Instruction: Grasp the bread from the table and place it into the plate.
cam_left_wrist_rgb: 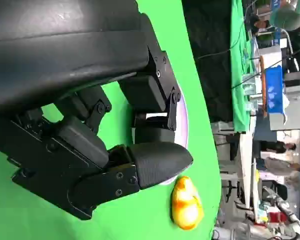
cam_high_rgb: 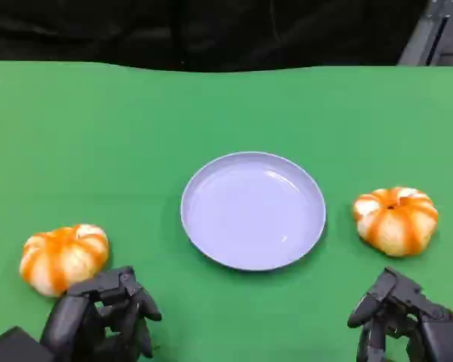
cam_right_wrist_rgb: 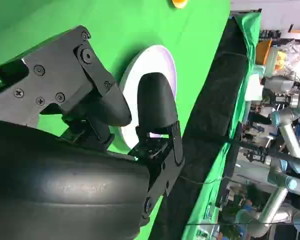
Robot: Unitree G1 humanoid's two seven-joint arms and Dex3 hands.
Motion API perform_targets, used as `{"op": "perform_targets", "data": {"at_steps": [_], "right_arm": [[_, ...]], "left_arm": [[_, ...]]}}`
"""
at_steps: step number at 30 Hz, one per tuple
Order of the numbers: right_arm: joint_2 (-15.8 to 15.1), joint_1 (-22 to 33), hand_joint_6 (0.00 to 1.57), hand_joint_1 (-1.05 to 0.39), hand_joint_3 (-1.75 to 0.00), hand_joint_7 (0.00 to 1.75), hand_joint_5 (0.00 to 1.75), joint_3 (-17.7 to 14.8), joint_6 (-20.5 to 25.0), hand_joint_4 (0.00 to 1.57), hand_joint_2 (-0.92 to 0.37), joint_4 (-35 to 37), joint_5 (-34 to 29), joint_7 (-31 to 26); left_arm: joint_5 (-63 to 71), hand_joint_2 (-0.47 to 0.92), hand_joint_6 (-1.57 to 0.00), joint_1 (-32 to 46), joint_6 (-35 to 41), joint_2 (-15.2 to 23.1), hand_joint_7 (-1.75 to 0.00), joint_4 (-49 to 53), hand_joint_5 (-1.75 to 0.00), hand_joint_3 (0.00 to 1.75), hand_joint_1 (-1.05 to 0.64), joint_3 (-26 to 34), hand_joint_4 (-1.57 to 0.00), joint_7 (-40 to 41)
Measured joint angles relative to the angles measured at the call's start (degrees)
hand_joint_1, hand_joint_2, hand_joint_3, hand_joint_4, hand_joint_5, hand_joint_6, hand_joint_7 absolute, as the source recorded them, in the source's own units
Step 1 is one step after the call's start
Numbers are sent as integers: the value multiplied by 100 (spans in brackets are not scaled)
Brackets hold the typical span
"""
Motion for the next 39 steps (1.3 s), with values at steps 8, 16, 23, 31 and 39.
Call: {"op": "perform_targets", "data": {"at_steps": [8,16,23,31,39], "right_arm": [[-1,-36,60,-16,-163,175,175,-1,-7,90,-49,7,-3,-11],[-2,-24,60,-14,-162,175,175,2,-3,89,-50,7,-2,-8],[2,85,61,-14,-161,175,175,35,-12,89,-51,3,13,-1],[8,45,61,-14,-161,175,175,44,-14,89,-51,-7,14,-3],[29,62,60,-15,-160,175,175,77,44,90,-51,-46,43,-17]], "left_arm": [[-9,54,-115,-31,-58,1,-131,91,-153,99,-82,-8,-116,-32],[46,87,-95,-107,-605,1,-77,347,-110,36,-74,5,-86,-99],[1384,92,-13,-104,-1208,148,-68,436,-126,32,-81,26,-10,819],[4382,92,0,-214,-329,827,-74,-493,-88,52,-89,-75,0,2635],[6348,92,0,-521,1135,1503,-33,-968,-30,61,-80,-593,0,3407]]}}
